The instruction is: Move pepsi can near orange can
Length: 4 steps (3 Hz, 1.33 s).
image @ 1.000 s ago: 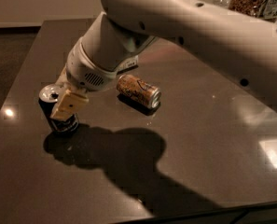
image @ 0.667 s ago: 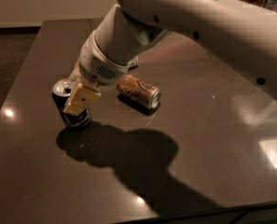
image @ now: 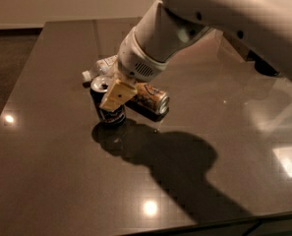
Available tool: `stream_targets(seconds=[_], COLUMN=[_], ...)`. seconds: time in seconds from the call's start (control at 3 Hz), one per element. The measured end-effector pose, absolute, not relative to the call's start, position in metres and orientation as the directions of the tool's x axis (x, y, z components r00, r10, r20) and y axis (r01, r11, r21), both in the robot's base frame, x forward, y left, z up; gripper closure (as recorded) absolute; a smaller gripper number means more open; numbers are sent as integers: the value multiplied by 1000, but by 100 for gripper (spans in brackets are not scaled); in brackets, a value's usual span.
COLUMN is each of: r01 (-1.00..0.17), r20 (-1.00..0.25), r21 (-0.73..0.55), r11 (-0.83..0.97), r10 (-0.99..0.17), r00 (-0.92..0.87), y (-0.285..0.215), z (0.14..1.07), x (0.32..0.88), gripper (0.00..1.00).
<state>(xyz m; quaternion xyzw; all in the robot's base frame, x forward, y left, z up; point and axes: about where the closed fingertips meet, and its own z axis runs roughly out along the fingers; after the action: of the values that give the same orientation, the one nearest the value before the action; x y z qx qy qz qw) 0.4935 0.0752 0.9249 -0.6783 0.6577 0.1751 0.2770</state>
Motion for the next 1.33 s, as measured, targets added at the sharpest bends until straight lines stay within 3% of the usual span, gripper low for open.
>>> stream_targets(seconds=[0.67,1.0,1.33], r01=[-989,-989,-989], r20=[-634,-632,-632], r21=[-121,-123,-125], r11=[80,77,74], r10=[-773,-774,-775], r00=[15,19,22], y=[41,42,44], z=[911,912,913], x=[511,510,508], gripper=[52,22,0])
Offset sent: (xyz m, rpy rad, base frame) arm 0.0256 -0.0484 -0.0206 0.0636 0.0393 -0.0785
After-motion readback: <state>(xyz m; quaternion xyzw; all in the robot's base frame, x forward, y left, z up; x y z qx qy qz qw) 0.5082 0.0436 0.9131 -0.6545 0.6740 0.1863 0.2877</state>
